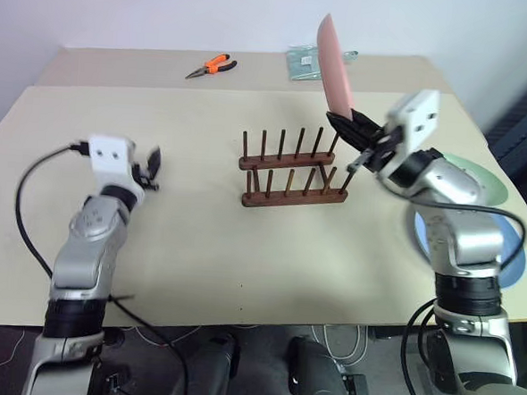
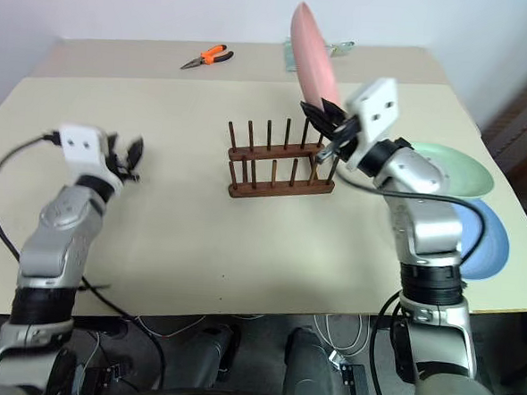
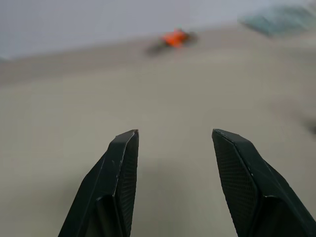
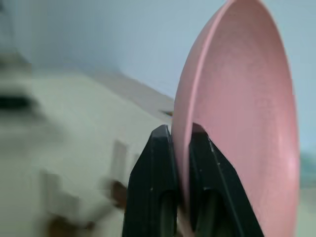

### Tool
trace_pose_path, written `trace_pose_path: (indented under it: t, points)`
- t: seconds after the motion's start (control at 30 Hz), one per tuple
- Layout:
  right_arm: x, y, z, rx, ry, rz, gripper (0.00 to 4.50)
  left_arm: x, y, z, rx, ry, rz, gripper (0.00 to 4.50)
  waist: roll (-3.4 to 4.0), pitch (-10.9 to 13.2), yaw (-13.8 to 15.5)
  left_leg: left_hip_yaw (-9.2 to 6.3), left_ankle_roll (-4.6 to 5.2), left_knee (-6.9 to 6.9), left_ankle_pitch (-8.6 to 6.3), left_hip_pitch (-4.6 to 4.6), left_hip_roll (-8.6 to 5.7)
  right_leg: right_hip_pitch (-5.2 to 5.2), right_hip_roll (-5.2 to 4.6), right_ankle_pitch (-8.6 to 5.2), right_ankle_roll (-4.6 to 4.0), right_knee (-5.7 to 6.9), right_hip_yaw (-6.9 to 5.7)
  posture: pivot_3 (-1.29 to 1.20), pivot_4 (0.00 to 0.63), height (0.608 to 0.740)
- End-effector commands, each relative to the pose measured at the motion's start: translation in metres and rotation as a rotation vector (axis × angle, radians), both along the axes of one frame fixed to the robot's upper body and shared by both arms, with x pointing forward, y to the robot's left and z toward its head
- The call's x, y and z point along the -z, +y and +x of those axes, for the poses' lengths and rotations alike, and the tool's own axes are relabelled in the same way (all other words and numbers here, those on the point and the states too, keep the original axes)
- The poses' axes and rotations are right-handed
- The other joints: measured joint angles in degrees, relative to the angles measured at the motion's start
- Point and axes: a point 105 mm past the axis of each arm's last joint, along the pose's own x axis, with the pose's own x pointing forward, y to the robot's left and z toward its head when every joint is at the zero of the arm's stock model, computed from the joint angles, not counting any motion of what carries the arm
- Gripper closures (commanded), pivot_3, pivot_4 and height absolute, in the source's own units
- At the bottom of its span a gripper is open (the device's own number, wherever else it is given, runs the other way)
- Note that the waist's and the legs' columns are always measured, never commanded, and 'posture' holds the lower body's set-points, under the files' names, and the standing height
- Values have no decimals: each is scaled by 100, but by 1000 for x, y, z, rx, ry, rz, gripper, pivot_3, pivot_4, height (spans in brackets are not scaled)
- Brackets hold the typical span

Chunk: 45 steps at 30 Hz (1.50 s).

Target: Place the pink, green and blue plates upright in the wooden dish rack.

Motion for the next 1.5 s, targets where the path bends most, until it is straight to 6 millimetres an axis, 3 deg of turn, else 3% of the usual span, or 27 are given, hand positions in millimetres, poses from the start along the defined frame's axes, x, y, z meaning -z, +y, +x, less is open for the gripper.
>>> trace_pose_path:
  t: [0.03,0.17,0.27,0.57,0.83,0.93,1.0,1.07,1.17,1.3,1.37,1.5]
  points:
    - [-17,-3,-14,-122,58,124,4500,-4,-29,-14,211,-22,13,2111,3,1,-2,2,0,0,0,1,3,0,1,1,-7,0,0,0,150,739]
    - [-12,-6,-17,-162,136,180,4500,23,-47,-34,361,93,29,2111,4,1,-21,17,-1,0,1,1,14,-7,3,1,-16,1,1,0,150,739]
    - [-11,-10,-14,-141,159,212,4500,32,-53,-41,402,128,34,2111,5,2,-34,40,0,-6,0,0,25,-21,7,7,-8,6,9,0,150,739]
    - [-8,-26,-4,-63,237,355,4500,37,-77,-53,516,149,17,2111,6,2,-13,58,0,-5,0,-3,36,-31,15,12,-14,7,23,0,150,739]
    - [18,-23,0,-35,340,338,4500,39,-90,-56,568,162,13,2111,8,3,-15,66,0,-5,0,-2,39,-33,19,12,-15,7,31,0,150,739]
    - [20,-25,4,4,318,313,3389,42,-95,-57,586,167,22,2056,8,3,-20,69,0,-5,0,-2,41,-34,21,13,-16,7,34,0,150,739]
    - [17,-28,6,44,276,273,2410,42,-97,-57,594,170,19,2056,8,3,-18,71,0,-4,0,-2,41,-34,22,13,-17,7,36,0,150,739]
    - [14,-35,4,88,219,213,1415,42,-99,-58,600,172,16,2056,9,3,-13,71,1,-4,0,-2,41,-34,22,13,-16,6,36,0,150,739]
    - [23,-50,-10,126,148,-39,1415,43,-101,-59,608,176,12,2056,11,3,27,72,2,-4,-1,-6,40,-35,22,13,-16,3,36,0,150,739]
    - [46,-86,-20,230,156,-331,1415,44,-102,-59,613,179,8,2056,11,3,7,79,12,3,-7,-13,38,-34,20,11,-12,-4,35,0,150,739]
    - [60,-113,-17,333,156,-490,1415,46,-103,-59,625,186,9,2056,13,3,-16,89,12,6,-7,-10,40,-34,20,12,-13,-3,39,0,150,739]
    - [88,-170,11,627,87,-926,1415,47,-112,-56,655,182,22,2056,15,2,-47,126,11,10,-7,5,59,-32,22,8,-19,-2,46,0,150,739]
